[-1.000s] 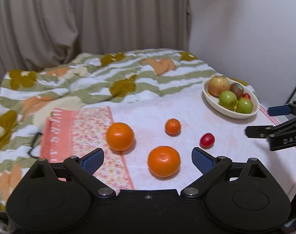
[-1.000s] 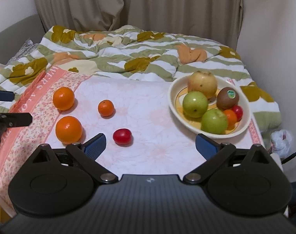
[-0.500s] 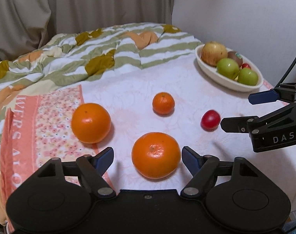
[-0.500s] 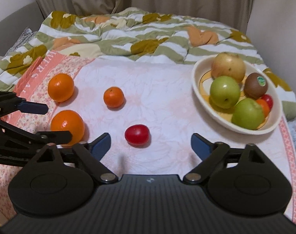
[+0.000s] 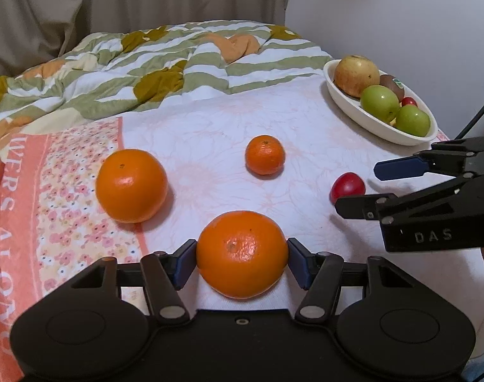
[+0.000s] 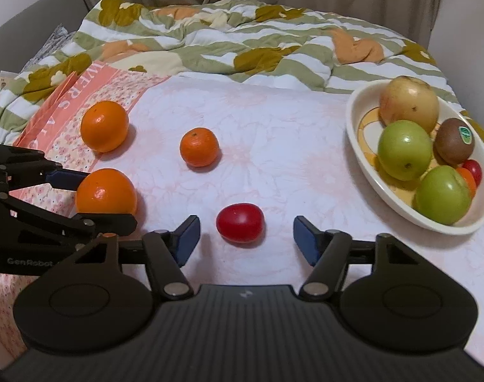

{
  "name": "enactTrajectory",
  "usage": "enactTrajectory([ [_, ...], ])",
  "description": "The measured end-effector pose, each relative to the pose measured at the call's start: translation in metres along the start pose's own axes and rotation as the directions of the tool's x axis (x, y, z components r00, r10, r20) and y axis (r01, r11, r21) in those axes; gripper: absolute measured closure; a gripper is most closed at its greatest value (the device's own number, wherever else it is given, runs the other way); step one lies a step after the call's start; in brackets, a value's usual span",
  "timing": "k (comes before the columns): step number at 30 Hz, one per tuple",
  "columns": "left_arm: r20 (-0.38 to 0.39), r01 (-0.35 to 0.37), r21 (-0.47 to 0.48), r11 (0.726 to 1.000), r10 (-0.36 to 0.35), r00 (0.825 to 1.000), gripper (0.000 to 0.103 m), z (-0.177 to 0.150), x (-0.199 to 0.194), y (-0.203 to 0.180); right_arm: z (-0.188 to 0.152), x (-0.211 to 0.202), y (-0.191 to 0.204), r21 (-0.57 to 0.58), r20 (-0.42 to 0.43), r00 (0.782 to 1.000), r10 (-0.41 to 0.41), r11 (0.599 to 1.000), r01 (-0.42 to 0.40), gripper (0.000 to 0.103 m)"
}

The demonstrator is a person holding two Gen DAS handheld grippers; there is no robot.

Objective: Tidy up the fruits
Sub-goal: 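Grasp the large orange with the left tool while the right tool grasps the red tomato, then carry the orange and red tomato to the white bowl with both tools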

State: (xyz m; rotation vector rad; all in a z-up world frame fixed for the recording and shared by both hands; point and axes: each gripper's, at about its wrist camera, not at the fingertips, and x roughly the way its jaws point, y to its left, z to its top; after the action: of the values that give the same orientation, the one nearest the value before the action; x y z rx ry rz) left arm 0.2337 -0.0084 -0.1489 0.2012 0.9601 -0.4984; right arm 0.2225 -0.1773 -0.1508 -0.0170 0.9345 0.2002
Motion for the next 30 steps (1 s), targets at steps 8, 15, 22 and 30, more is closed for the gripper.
enactTrajectory([
  [8,0.002,-0.031,-0.052,0.998,0.031,1.000,0.039,-0.010,-0.009,0.014,0.004,0.011,0.002,-0.014,-0.023,1.000,0.013,1.000,-0.013,0.042],
  [15,0.031,-0.036,-0.078,0.996,0.038,0.999,0.039,-0.015,-0.021,0.019,0.004,0.007,0.003,-0.027,-0.023,1.000,0.001,1.000,-0.002,0.052],
  [22,0.101,-0.031,-0.083,0.996,0.039,0.994,0.039,-0.013,-0.047,0.008,0.008,-0.018,0.006,-0.022,0.019,1.000,0.003,1.000,-0.002,0.052],
  [30,0.172,-0.029,-0.096,0.995,0.045,0.984,0.039,-0.014,-0.080,-0.003,0.007,-0.059,0.009,-0.006,0.086,0.996,-0.021,1.000,0.022,0.052],
])
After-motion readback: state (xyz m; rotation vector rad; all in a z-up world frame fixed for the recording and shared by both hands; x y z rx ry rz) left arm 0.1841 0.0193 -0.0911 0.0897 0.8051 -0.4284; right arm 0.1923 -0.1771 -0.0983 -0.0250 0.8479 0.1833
